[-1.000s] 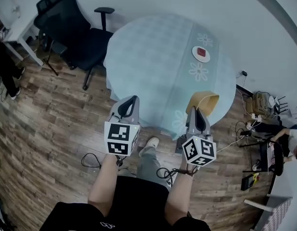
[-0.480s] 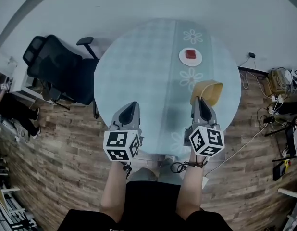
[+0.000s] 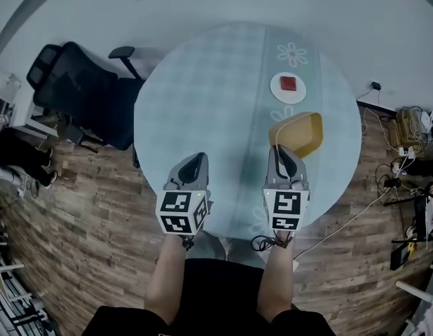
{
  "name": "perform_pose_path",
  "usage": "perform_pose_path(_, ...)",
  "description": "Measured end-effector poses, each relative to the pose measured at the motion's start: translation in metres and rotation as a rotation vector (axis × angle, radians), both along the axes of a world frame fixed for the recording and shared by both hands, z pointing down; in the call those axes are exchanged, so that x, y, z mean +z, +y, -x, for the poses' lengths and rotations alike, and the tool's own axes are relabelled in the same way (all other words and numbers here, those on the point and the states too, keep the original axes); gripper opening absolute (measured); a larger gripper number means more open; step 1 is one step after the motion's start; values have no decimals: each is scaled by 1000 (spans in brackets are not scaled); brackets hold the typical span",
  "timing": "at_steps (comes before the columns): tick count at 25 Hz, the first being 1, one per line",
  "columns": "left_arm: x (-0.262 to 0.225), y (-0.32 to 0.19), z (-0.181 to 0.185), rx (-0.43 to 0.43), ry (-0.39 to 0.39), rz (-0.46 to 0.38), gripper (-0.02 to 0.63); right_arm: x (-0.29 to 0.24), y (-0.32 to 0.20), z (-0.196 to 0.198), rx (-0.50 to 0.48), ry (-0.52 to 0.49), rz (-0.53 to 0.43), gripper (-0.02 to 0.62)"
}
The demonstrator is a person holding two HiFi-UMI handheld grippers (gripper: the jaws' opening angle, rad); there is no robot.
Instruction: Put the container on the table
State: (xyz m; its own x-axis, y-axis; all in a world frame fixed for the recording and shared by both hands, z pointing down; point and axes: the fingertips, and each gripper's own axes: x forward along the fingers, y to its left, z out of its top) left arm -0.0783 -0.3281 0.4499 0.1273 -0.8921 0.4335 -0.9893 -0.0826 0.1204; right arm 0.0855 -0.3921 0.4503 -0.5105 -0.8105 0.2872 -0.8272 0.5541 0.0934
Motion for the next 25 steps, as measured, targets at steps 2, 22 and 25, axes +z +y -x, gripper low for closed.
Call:
perform_pose_path(2, 17, -8, 9, 0, 4, 41, 2, 12, 0, 24, -81, 103, -2, 29)
perform_pose_path(22, 123, -22, 78, -83, 106, 213, 2, 194, 47, 128, -520, 519, 283, 72)
perform_pose_path(25, 113, -21, 81, -98, 106, 193, 2, 171, 41, 134, -500, 418, 252, 112)
